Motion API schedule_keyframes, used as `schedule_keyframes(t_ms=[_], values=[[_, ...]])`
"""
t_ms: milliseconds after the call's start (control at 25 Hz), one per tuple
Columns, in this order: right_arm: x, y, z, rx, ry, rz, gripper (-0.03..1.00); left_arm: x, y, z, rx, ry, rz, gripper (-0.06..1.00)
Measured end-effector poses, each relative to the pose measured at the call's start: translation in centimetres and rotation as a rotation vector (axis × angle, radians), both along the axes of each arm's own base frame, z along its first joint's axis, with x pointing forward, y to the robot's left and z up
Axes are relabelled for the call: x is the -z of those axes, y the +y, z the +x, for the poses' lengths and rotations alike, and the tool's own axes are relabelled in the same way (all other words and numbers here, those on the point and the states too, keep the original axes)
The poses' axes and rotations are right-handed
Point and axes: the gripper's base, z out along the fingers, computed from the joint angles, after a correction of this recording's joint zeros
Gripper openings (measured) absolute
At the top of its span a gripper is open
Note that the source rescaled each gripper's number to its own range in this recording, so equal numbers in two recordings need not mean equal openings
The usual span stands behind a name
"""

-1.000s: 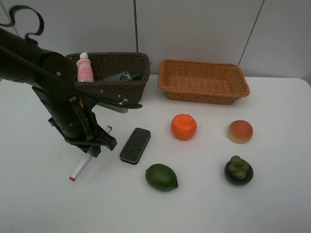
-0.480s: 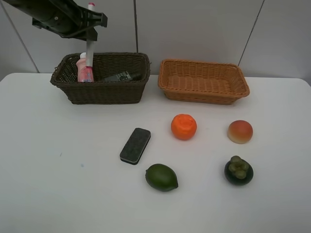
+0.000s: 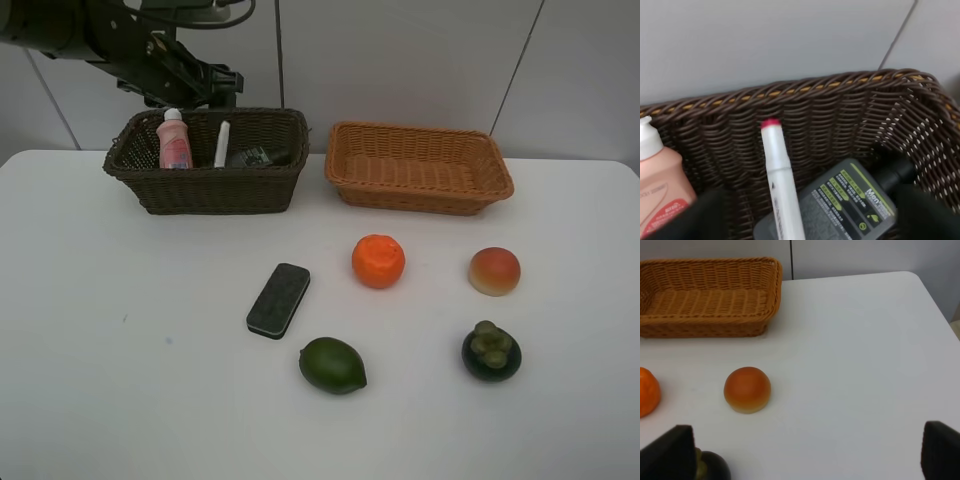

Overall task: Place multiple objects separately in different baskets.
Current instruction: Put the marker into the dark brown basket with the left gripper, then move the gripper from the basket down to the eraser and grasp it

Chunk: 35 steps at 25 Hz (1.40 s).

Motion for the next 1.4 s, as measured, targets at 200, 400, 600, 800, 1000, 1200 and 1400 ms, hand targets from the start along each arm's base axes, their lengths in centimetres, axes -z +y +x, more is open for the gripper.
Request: schedule_keyframes(t_ms=[200,400,600,800,1000,1200,1400], values=[[0.0,0.0,0.0,0.0,0.0,0.0,0.98,-0.7,0.0,-0.5,0.01,0.071,0.015,0.99],[0.0,0.0,0.0,0.0,0.0,0.0,0.98,-4.2,0.0,-2.8,0.027,0.3,0.012,1.0],[0.0,0.0,0.0,0.0,0.0,0.0,0.98,-6.4,-0.8,-6.6,0.098,0.552,0.05,1.0],[0.0,0.0,0.0,0.0,0.0,0.0,0.98,-5.9,-4.7,-9.5,0.224,0.681,0.125,1.0],[0.0,0.0,0.0,0.0,0.0,0.0,0.98,-3.7,-9.5,-11.5,0.266,0.759,0.149,1.0],[0.0,0.0,0.0,0.0,0.0,0.0,0.98,0.3,-13.1,-12.7,0.283,0.831,0.196,1.0],[0.0,0.0,0.0,0.0,0.0,0.0,0.98,5.2,-15.2,-12.9,0.313,0.843,0.274,1.0]])
